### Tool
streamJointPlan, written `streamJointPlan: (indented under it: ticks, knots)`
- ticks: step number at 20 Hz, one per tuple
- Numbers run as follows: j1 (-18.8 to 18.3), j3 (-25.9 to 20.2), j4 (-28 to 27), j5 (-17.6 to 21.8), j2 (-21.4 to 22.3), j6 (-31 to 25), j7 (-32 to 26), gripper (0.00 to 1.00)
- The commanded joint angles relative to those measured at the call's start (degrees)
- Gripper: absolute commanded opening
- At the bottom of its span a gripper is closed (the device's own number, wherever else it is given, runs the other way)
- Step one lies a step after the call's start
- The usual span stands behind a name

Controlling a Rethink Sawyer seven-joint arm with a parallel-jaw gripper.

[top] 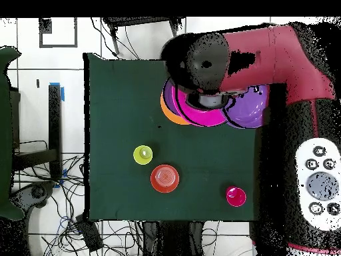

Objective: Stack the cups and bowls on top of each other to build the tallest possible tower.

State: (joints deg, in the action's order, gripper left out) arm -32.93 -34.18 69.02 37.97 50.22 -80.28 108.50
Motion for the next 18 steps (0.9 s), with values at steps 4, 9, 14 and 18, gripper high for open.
streamJointPlan:
  ticks: [4,9,14,18]
  knots:
    - [-0.86,-1.37,0.29,-4.31,-0.71,4.77,-6.88,0.00]
    - [3.59,-1.47,-8.72,-1.86,-5.14,-0.27,-6.90,0.00]
    - [7.10,-1.18,-15.75,0.83,-8.72,-3.75,-8.39,0.00]
    - [9.26,-0.72,-20.23,1.57,-10.91,-6.40,-9.25,0.00]
